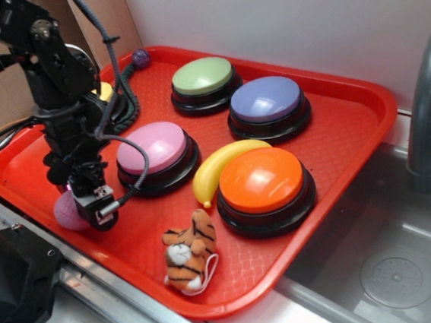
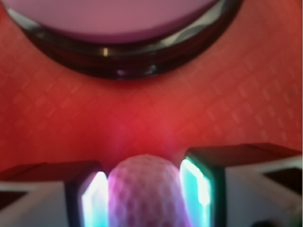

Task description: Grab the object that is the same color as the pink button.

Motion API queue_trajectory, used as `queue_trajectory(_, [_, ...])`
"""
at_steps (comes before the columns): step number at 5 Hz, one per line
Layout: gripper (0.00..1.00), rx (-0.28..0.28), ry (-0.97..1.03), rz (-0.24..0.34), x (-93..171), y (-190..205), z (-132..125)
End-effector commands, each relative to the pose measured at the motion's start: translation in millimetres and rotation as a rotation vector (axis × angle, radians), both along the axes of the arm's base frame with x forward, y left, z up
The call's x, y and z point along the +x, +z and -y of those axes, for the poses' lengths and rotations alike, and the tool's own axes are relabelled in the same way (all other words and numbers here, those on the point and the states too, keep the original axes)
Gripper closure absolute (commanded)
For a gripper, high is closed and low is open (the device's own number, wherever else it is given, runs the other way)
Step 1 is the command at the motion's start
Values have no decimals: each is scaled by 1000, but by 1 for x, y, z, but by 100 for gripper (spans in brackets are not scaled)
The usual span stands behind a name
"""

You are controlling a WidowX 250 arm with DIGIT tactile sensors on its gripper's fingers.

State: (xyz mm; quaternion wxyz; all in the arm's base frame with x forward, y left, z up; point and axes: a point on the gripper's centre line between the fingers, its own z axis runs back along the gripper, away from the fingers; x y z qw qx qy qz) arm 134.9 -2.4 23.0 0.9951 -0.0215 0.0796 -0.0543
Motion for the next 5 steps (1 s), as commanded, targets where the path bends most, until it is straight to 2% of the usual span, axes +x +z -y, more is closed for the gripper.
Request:
queue_trajectory(1, [100,-22,168,90,16,77,-25])
queue_trajectory(3, [100,18,283,250,31,164,-47])
queue_trajectory(4, [100,39,313,304,38,191,-57])
queue_trajectory(5, [100,75,288,330,45,192,-56])
